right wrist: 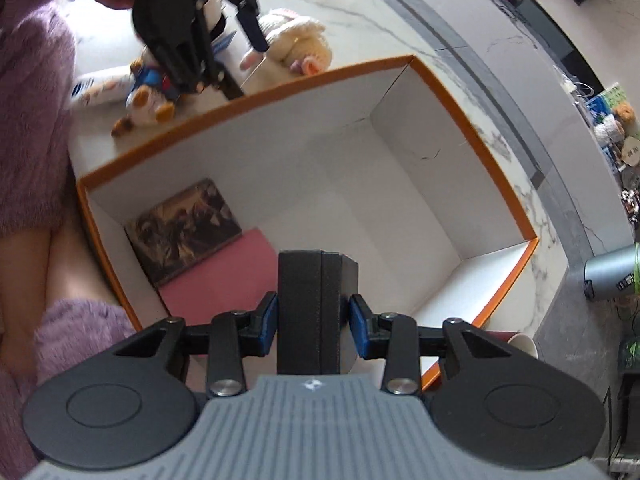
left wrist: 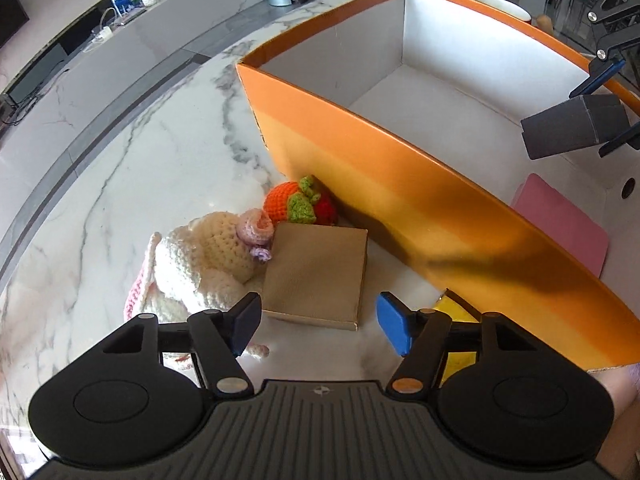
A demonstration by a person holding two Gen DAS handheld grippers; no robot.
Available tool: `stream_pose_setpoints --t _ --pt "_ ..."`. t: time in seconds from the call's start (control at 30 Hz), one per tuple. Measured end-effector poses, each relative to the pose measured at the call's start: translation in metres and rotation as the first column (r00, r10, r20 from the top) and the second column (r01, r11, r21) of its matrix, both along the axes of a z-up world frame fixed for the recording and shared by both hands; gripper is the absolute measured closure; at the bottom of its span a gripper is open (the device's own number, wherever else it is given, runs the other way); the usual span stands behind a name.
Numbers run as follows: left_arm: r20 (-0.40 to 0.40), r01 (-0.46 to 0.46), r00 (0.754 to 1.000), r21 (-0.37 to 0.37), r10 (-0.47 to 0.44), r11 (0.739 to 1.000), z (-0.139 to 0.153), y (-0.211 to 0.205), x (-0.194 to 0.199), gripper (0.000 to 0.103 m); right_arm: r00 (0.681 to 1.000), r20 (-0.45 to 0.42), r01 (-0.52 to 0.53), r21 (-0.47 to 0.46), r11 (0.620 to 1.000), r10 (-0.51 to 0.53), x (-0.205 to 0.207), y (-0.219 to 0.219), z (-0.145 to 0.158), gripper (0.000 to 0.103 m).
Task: Organize objects
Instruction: 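Carry black case into box with right tool while left tool grasps brown box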
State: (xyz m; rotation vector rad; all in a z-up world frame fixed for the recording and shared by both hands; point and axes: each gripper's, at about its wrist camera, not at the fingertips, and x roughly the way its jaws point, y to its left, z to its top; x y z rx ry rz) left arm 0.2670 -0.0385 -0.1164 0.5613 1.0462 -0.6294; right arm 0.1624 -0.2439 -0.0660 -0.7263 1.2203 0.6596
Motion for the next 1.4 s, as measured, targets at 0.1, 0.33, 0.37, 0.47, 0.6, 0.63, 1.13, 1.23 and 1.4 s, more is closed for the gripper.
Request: stream_pose_setpoints --t 0.1,0.33,0.37,0.47,0.6,0.63,1.13,1.23,1.4 --pt "-0.015 0.020 1.000 0.015 -0.020 1.000 -0.004 -0.004 0.010 0.022 0.993 -0.053 -0.108 -0.025 0.994 0.106 0.002 -0.003 -0.011 0.063" --pt "-0.072 0.024 0.997 0.028 -0.022 0.999 -0.016 -0.007 0.030 0.021 0.953 -0.128 -0.285 -0.064 0.956 0.275 -0.001 -0.005 -0.030 0.063" --pt "-0.074 0.020 0.997 0.025 -0.018 0.999 -0.016 -0.007 0.031 0.021 0.948 -0.140 -0.295 -0.061 0.954 0.285 -0.001 -0.005 -0.032 0.063" --pt "-0.081 -0.006 0.997 0.022 0.008 1.000 -0.016 -0.007 0.032 0.023 0.940 -0.180 -0.303 -0.057 0.951 0.288 0.002 -0.006 -0.039 0.064" --pt "-0.083 -0.045 0.995 0.027 0.048 0.999 -0.015 -0.010 0.028 0.030 0.929 -0.238 -0.302 -0.045 0.952 0.283 0.008 -0.007 -0.040 0.061" --pt "-0.078 -0.052 0.995 0.030 0.054 0.998 -0.015 -0.011 0.028 0.030 0.927 -0.251 -0.298 -0.041 0.954 0.279 0.010 -0.007 -0.040 0.062" --pt "-0.103 -0.107 0.989 0.011 0.108 0.994 -0.014 -0.007 0.025 0.031 0.911 -0.371 -0.154 0.094 0.984 0.178 0.029 -0.004 -0.018 0.087" --pt "-0.106 -0.118 0.987 0.006 0.118 0.993 -0.014 -0.005 0.024 0.031 0.877 -0.418 -0.233 0.059 0.971 0.236 0.017 0.004 -0.026 0.094" --pt "-0.106 -0.122 0.987 0.001 0.121 0.993 -0.015 -0.005 0.025 0.031 0.904 -0.381 -0.172 0.091 0.981 0.194 0.029 0.003 -0.017 0.091"
